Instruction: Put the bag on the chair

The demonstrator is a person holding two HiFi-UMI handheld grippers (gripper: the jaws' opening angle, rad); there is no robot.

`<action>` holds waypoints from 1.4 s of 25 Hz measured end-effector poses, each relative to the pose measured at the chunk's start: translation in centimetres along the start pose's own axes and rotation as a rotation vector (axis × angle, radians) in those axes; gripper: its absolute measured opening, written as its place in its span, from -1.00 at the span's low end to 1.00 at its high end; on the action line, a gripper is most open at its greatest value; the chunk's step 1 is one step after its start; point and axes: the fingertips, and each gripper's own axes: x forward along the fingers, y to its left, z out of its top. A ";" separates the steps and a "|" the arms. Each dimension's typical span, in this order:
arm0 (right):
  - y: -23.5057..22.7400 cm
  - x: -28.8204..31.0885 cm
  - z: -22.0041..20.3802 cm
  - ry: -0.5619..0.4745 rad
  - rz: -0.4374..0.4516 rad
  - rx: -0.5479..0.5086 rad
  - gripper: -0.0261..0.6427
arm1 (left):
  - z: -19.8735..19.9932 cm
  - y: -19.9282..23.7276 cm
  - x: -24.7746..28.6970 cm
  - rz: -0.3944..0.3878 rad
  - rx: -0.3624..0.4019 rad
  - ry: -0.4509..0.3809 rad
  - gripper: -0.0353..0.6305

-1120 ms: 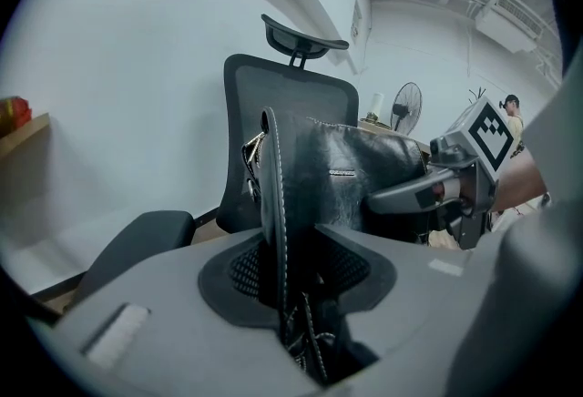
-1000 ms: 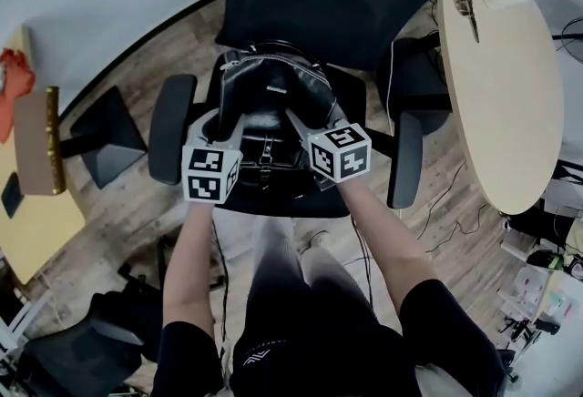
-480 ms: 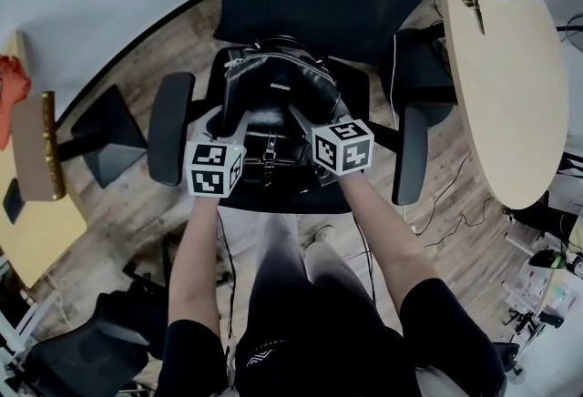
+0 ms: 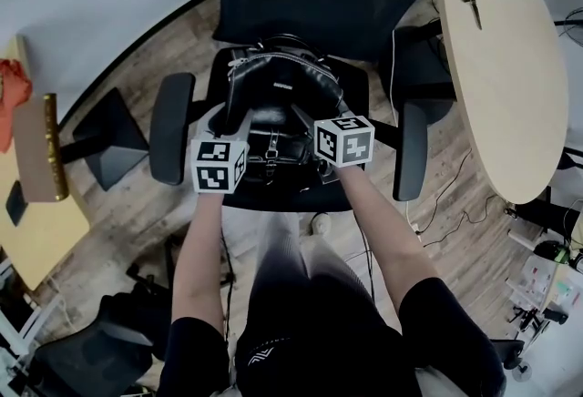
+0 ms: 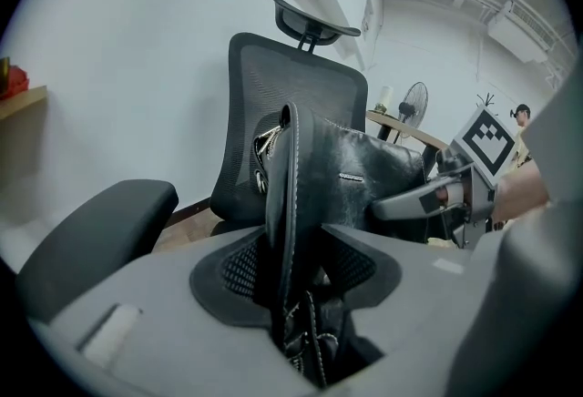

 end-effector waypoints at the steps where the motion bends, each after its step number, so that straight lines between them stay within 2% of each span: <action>1: -0.1 -0.1 -0.1 0.007 -0.008 -0.002 -0.26 | 0.0 0.0 0.0 0.006 0.001 0.005 -0.33; 8: -1.1 -1.9 -0.6 0.028 -0.070 -0.010 -0.18 | -0.6 1.3 -0.3 0.080 -0.069 0.012 -0.12; 15: -1.9 -4.6 -0.4 -0.012 -0.104 -0.004 -0.18 | -0.6 1.3 -1.9 0.164 -0.036 0.019 -0.09; 21: -2.1 -6.8 0.0 -0.065 -0.113 0.018 -0.18 | -0.2 0.4 -3.9 0.181 -0.040 0.005 -0.11; 25: -1.6 -9.0 0.3 -0.098 -0.093 0.027 -0.23 | 0.2 -1.5 -5.8 0.161 -0.069 -0.016 -0.23; 28: -1.2 -10.7 0.6 -0.128 -0.087 0.025 -0.36 | 0.5 -2.8 -7.3 0.143 -0.096 -0.027 -0.36; 35: -0.2 -13.7 0.9 -0.175 -0.055 0.041 -0.53 | 2.4 -4.4 -10.7 0.164 -0.127 -0.082 -0.61</action>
